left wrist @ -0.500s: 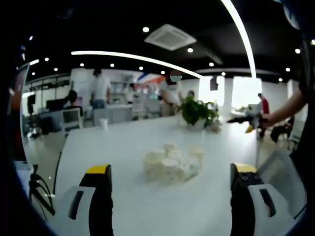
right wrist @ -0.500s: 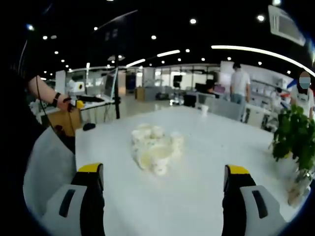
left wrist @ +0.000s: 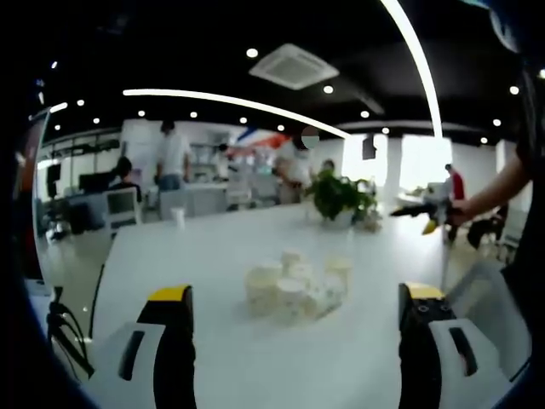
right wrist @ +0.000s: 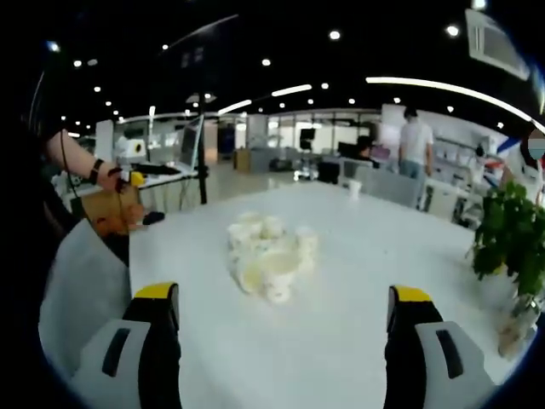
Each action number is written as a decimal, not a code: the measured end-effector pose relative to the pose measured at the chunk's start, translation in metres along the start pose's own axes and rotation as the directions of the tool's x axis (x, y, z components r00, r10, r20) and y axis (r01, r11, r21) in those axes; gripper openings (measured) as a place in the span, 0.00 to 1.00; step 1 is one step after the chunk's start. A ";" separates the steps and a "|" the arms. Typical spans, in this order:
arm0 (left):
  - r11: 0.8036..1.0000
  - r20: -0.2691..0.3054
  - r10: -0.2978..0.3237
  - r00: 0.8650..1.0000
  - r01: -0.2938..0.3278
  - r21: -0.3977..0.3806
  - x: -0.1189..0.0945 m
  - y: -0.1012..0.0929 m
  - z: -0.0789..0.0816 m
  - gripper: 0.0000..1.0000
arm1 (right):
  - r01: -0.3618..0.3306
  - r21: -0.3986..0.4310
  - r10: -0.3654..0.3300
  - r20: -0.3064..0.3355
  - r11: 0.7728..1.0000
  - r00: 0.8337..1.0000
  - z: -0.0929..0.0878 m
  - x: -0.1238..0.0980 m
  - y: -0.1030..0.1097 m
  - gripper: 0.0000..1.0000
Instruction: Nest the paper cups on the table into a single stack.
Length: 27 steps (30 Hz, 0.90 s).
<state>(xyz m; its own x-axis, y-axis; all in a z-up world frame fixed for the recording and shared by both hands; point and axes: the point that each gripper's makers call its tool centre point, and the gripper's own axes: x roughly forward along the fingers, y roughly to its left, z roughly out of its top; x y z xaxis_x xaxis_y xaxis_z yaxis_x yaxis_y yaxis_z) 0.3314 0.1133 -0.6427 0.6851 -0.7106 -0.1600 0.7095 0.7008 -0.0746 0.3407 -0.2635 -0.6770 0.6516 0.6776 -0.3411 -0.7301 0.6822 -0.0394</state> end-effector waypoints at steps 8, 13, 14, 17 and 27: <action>1.000 0.002 0.000 1.000 0.000 -0.004 0.000 -0.002 0.002 1.00 | -0.003 0.000 0.003 -0.030 1.000 1.000 -0.001 0.015 -0.001 0.99; 1.000 0.002 0.003 1.000 -0.003 -0.007 -0.001 -0.004 0.001 1.00 | -0.017 -0.010 0.017 -0.028 1.000 0.999 0.002 0.026 0.001 0.98; 1.000 0.003 0.003 1.000 -0.003 -0.008 -0.001 -0.004 0.002 1.00 | -0.020 -0.007 0.020 -0.029 1.000 0.999 0.002 0.028 0.000 0.98; 1.000 0.003 0.003 1.000 -0.003 -0.009 -0.001 -0.004 0.002 1.00 | -0.026 -0.008 0.026 -0.026 1.000 0.999 0.004 0.033 0.001 0.98; 1.000 0.007 0.010 1.000 -0.010 -0.011 -0.001 -0.009 0.003 1.00 | -0.047 -0.010 0.046 -0.032 0.999 0.998 0.006 0.050 0.003 0.96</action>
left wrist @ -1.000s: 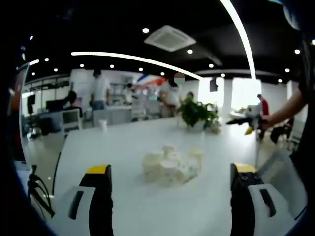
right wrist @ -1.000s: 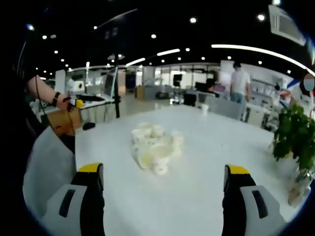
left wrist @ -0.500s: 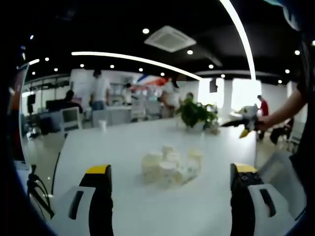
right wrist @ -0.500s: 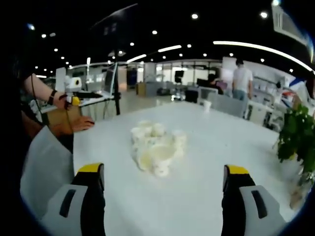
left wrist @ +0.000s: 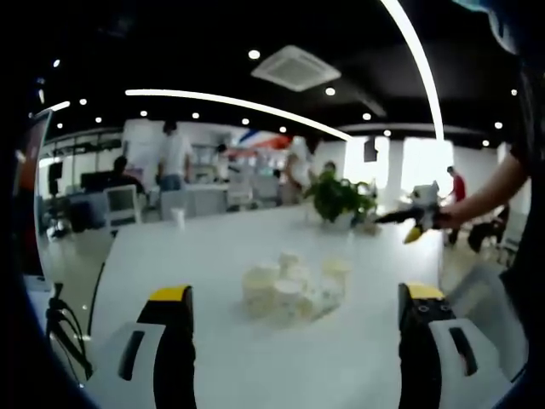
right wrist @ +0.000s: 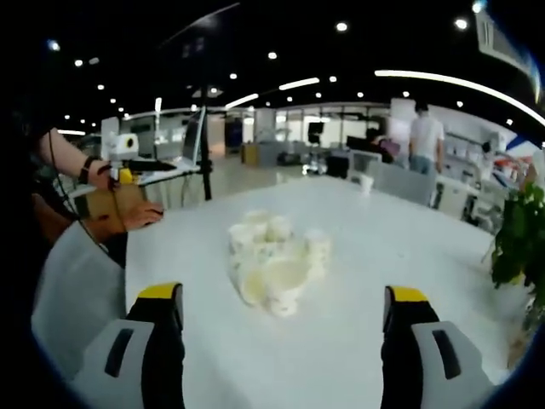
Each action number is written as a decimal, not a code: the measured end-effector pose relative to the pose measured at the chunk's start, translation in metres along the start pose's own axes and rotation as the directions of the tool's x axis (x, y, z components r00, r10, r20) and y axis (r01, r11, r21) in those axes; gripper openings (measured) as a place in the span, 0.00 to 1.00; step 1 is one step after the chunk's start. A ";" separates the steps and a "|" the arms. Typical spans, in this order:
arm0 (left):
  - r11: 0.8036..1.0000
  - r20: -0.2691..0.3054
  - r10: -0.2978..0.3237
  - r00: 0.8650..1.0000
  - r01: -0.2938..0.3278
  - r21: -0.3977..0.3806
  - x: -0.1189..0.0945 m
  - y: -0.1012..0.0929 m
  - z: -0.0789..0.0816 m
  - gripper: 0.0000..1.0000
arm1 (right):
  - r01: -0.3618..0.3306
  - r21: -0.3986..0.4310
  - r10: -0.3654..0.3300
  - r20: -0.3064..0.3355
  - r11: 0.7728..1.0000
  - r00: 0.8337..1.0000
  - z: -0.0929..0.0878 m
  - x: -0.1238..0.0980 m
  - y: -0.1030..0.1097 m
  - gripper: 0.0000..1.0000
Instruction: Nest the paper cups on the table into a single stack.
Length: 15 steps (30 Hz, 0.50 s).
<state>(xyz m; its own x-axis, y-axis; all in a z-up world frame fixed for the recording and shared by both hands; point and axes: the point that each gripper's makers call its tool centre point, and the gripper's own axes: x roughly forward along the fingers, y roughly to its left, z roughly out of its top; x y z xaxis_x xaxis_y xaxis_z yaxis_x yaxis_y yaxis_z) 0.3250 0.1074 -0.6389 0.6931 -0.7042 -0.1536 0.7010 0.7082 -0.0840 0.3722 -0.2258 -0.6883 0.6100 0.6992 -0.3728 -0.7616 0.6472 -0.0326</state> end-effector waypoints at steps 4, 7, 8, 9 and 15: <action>1.000 -0.002 0.003 1.000 -0.003 -0.004 0.000 0.001 -0.001 1.00 | -0.008 0.003 0.008 -0.004 1.000 1.000 -0.001 0.006 0.000 0.94; 1.000 -0.001 0.004 1.000 -0.004 -0.006 0.000 0.001 -0.001 1.00 | -0.014 0.002 0.014 -0.007 1.000 1.000 -0.001 0.011 -0.001 0.93; 1.000 -0.004 0.004 1.000 -0.004 -0.009 0.001 0.000 -0.001 1.00 | -0.015 0.002 0.016 -0.011 1.000 1.000 -0.002 0.013 -0.001 0.93; 1.000 -0.005 0.004 1.000 -0.004 -0.009 0.001 0.000 -0.002 1.00 | -0.017 0.005 0.017 -0.018 1.000 1.000 -0.003 0.014 -0.001 0.93; 1.000 -0.005 0.008 1.000 -0.008 -0.008 0.001 0.000 -0.003 1.00 | -0.026 0.007 0.026 -0.037 1.000 0.999 -0.009 0.025 -0.003 0.92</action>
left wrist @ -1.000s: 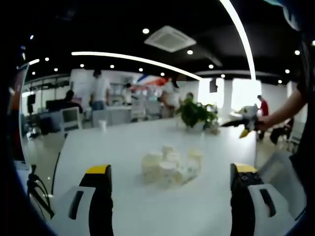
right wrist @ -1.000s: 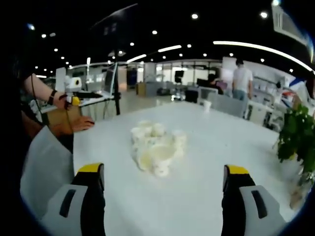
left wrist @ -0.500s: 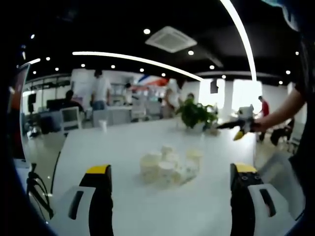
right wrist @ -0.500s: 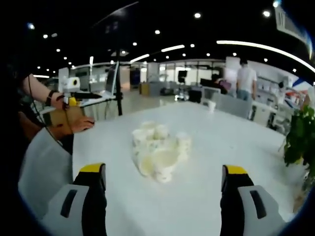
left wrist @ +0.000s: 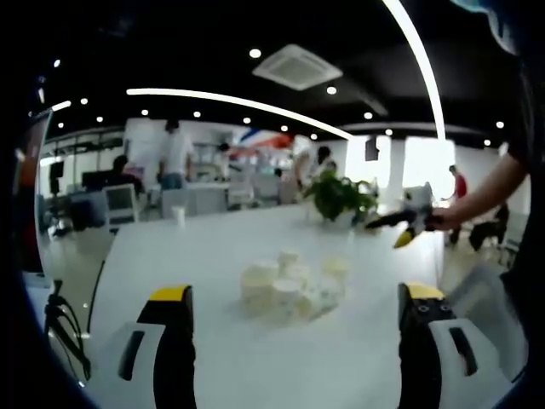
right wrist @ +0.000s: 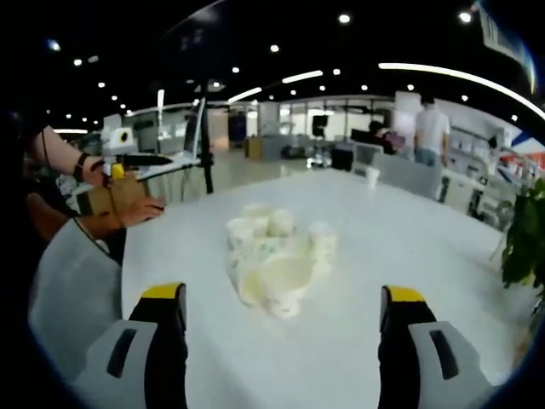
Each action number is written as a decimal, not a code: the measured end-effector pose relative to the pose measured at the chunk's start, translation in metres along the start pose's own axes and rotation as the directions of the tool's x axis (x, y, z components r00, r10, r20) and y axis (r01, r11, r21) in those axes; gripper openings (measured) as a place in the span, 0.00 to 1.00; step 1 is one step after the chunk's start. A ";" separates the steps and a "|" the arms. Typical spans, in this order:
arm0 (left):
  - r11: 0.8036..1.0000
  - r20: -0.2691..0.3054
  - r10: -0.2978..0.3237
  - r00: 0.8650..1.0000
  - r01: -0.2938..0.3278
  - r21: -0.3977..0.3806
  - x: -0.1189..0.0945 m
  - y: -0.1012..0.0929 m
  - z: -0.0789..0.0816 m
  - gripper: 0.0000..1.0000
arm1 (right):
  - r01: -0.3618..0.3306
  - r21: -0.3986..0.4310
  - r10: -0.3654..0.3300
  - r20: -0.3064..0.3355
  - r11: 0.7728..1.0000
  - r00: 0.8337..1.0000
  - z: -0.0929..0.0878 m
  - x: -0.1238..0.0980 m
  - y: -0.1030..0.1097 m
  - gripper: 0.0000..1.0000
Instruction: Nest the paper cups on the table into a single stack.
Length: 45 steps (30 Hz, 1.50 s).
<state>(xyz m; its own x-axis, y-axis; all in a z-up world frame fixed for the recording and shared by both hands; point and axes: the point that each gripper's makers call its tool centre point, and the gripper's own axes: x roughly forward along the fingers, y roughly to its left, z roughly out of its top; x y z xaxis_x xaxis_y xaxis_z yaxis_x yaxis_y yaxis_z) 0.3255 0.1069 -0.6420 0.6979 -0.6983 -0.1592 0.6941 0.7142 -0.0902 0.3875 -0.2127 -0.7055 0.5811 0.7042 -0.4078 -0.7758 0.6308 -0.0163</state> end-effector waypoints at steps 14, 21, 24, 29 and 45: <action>1.000 0.002 0.003 1.000 -0.003 -0.013 0.003 0.000 -0.006 1.00 | -0.038 0.001 0.038 -0.023 0.999 0.999 0.002 0.027 -0.002 0.88; 0.999 -0.012 0.013 1.000 -0.014 -0.042 0.000 0.001 -0.011 1.00 | -0.053 -0.001 0.053 -0.039 0.999 0.998 -0.003 0.042 -0.001 0.87; 0.999 -0.013 0.021 1.000 -0.021 -0.033 -0.002 0.002 -0.013 1.00 | -0.064 -0.001 0.064 -0.052 0.998 0.997 -0.007 0.048 0.001 0.86; 0.999 -0.022 0.024 0.999 -0.025 -0.030 -0.003 0.001 -0.017 1.00 | -0.083 -0.013 0.082 -0.061 0.996 0.995 -0.009 0.057 0.006 0.84; 0.999 -0.038 0.036 0.999 -0.037 -0.031 -0.010 0.000 -0.018 1.00 | -0.098 -0.020 0.095 -0.100 0.995 0.990 -0.017 0.080 0.000 0.72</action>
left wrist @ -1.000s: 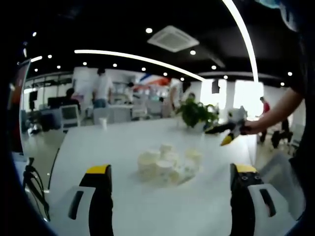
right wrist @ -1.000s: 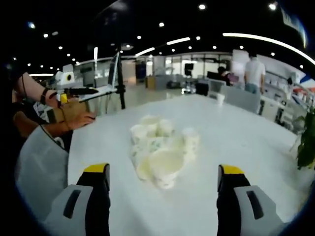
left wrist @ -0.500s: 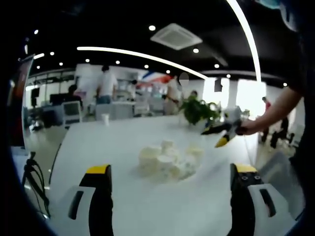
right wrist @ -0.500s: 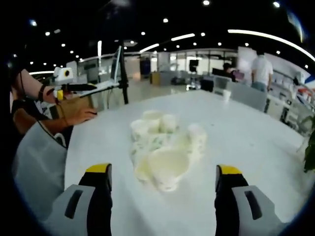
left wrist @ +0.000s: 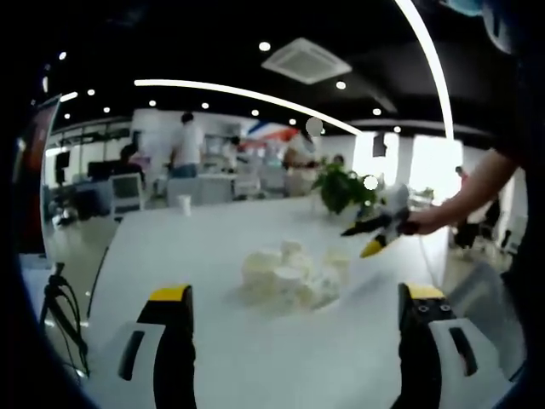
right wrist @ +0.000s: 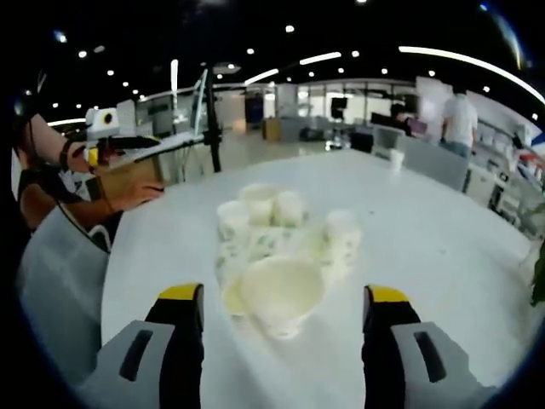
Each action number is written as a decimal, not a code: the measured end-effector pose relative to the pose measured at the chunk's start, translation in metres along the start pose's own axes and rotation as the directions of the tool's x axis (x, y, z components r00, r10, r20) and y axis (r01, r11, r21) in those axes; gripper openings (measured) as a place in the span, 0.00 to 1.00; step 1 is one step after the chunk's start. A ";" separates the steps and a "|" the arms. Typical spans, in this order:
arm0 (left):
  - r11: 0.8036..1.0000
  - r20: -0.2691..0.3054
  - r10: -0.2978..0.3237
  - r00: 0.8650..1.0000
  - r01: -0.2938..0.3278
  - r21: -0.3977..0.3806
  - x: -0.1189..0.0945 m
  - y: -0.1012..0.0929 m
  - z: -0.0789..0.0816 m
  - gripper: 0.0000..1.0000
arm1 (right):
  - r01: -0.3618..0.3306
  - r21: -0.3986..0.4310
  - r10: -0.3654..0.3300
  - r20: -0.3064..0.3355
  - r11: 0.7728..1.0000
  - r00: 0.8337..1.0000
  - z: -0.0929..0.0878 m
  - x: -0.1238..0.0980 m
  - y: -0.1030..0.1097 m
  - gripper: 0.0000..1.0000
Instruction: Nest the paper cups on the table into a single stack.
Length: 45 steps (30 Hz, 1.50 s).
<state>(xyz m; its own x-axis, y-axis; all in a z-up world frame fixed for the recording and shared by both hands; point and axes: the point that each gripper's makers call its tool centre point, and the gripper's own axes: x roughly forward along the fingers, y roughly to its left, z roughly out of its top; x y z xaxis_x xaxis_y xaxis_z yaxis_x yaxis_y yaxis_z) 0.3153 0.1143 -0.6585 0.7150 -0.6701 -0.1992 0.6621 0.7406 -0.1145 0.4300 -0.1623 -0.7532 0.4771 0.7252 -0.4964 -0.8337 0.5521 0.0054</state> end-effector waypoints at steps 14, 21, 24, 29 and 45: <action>1.000 -0.007 -0.002 1.000 0.002 0.000 -0.001 -0.001 -0.001 1.00 | -0.033 -0.008 0.032 -0.042 0.999 0.999 -0.008 0.019 0.002 0.65; 1.000 -0.013 -0.006 1.000 0.006 0.000 0.001 -0.001 -0.002 1.00 | -0.046 -0.006 0.046 -0.059 0.999 0.997 -0.010 0.026 0.003 0.64; 1.000 -0.012 -0.005 1.000 0.005 0.002 -0.001 0.000 -0.002 1.00 | -0.052 -0.011 0.051 -0.066 0.999 0.997 -0.011 0.028 0.004 0.63; 1.000 -0.019 0.001 1.000 -0.001 -0.003 -0.002 0.002 -0.004 1.00 | -0.057 -0.013 0.056 -0.071 0.998 0.996 -0.010 0.032 0.003 0.61; 1.000 -0.012 0.015 1.000 -0.015 -0.006 -0.007 0.005 -0.003 1.00 | -0.088 -0.031 0.084 -0.108 0.996 0.991 -0.015 0.037 0.008 0.48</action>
<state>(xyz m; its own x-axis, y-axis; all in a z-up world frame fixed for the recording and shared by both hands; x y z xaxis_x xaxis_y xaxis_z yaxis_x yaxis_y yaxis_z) 0.3133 0.1230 -0.6604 0.7222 -0.6583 -0.2123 0.6498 0.7509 -0.1178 0.4366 -0.1372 -0.7839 0.3727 0.7203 -0.5850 -0.8806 0.4734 0.0218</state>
